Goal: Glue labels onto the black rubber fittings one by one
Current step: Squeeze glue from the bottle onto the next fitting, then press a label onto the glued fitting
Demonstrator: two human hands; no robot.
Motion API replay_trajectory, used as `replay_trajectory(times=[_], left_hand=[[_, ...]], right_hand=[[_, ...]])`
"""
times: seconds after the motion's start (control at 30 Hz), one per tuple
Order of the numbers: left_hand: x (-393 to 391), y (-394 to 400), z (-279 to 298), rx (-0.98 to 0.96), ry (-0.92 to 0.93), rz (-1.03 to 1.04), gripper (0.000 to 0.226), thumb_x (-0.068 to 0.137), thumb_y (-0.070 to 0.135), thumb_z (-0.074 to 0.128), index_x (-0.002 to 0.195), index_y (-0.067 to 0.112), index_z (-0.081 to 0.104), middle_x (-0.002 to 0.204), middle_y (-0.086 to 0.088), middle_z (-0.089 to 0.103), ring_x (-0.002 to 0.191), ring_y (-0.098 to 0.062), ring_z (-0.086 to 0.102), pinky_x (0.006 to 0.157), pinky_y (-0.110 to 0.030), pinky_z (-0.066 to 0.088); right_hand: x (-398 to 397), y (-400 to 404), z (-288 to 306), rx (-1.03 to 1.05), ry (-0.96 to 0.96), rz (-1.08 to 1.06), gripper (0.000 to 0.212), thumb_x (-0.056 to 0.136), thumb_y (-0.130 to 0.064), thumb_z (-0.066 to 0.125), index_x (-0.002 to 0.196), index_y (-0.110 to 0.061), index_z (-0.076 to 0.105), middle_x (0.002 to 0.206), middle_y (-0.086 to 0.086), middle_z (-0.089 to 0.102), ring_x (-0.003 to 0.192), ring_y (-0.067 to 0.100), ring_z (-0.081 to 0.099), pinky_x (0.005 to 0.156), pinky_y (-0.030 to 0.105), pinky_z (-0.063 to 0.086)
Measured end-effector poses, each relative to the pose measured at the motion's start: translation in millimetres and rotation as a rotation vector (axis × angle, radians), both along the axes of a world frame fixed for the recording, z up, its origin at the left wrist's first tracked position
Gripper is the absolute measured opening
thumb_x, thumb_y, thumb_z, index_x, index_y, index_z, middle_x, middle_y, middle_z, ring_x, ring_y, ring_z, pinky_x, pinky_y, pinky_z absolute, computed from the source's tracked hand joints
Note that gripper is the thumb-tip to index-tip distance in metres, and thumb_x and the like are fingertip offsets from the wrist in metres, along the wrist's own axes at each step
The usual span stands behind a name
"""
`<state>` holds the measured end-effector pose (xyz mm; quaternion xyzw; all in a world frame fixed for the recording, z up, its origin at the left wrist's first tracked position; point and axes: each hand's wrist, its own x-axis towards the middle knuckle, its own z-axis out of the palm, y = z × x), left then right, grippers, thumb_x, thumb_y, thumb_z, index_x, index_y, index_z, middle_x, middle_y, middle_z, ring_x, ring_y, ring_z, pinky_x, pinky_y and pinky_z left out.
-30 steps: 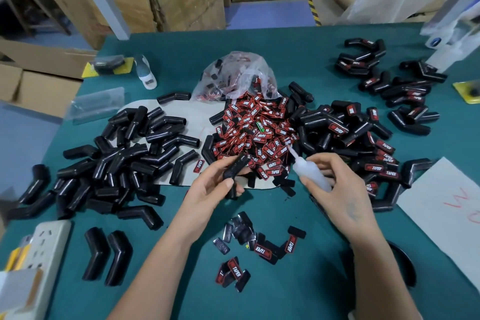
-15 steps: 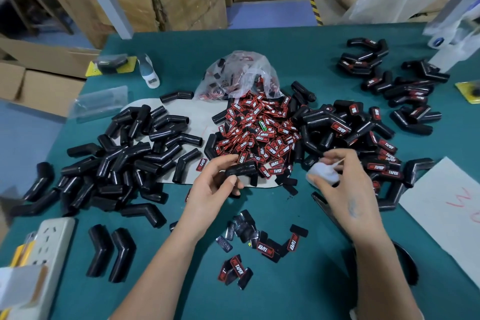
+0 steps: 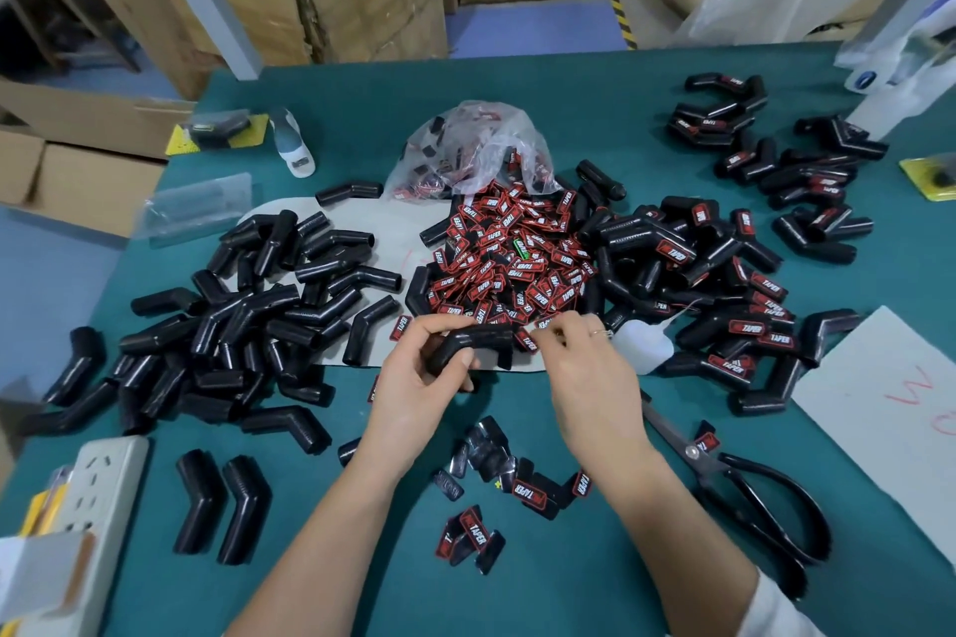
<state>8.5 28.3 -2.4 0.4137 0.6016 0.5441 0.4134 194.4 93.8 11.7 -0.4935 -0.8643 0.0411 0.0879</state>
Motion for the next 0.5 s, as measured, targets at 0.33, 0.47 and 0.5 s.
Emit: replay_trajectory(times=[0.33, 0.47, 0.5], left_hand=[[4.2, 0.5, 2.1, 0.044, -0.032, 0.023, 0.044, 0.099, -0.009, 0.063, 0.124, 0.027, 0.071, 0.121, 0.0, 0.07, 0.101, -0.026, 0.075, 0.093, -0.035, 0.06], [5.9, 0.0, 4.2, 0.034, -0.081, 0.062, 0.032, 0.098, -0.011, 0.064, 0.12, 0.012, 0.065, 0.108, -0.001, 0.073, 0.092, -0.022, 0.074, 0.087, -0.034, 0.061], [6.0, 0.0, 4.6, 0.028, -0.084, 0.071, 0.03, 0.098, -0.01, 0.064, 0.119, 0.011, 0.064, 0.106, -0.005, 0.073, 0.089, -0.022, 0.074, 0.087, -0.035, 0.061]], right_hand=[[-7.4, 6.6, 5.5, -0.115, -0.099, -0.087, 0.056, 0.069, 0.017, 0.068, 0.119, -0.007, 0.063, 0.117, 0.012, 0.057, 0.111, 0.033, 0.055, 0.074, 0.037, 0.05], [-7.9, 7.3, 4.3, -0.145, -0.086, -0.102, 0.058, 0.065, 0.019, 0.07, 0.117, -0.007, 0.064, 0.116, 0.013, 0.057, 0.109, 0.034, 0.055, 0.077, 0.037, 0.05], [-7.9, 7.7, 3.7, -0.143, -0.083, -0.107, 0.057, 0.063, 0.019, 0.071, 0.113, -0.006, 0.064, 0.113, 0.013, 0.057, 0.107, 0.034, 0.056, 0.077, 0.037, 0.049]])
